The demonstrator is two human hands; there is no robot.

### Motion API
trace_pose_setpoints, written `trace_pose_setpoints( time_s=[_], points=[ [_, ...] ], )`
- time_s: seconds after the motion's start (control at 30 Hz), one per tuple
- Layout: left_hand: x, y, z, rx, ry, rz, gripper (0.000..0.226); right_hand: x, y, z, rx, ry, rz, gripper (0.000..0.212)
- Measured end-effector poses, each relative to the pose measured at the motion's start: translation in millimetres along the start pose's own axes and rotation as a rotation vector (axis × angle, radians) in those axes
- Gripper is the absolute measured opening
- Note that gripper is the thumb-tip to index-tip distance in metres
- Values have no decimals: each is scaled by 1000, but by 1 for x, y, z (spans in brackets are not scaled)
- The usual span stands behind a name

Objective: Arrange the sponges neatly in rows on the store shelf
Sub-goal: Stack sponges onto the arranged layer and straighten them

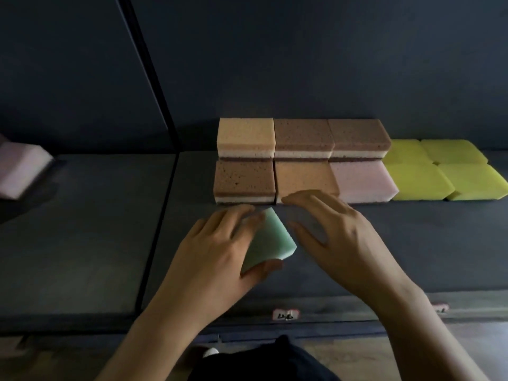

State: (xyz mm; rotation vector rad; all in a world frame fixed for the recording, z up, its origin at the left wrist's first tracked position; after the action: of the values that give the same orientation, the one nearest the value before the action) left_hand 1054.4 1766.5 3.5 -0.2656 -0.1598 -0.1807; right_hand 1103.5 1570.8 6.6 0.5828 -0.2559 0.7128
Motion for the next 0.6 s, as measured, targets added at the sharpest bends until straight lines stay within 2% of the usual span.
trace_pose_setpoints(
  time_s=[0.1, 0.23, 0.47, 0.6],
  points=[
    [-8, -1, -7, 45, 34, 24, 81, -6, -3, -2, 22, 27, -8, 31],
    [-8, -2, -5, 15, 46, 52, 69, -9, -5, 1, 33, 42, 2, 34],
    [3, -16, 5, -192, 103, -84, 71, -16, -17, 21, 67, 289, 172, 80],
    [13, -35, 1, -201, 104, -134, 69, -23, -29, 30, 86, 285, 161, 79]
  ],
)
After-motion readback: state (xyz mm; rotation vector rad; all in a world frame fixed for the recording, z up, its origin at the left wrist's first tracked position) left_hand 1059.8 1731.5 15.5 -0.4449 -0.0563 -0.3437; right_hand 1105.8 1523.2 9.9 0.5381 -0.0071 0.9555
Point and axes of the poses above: each hand's wrist, its own x-axis towards the middle knuckle, its own z-axis out of the back of the hand, y = z × x, the point moved 2 cm from there along x, towards the middle knuckle, and after that the axes turned 7 degrees about z, right-handed, at the moved point
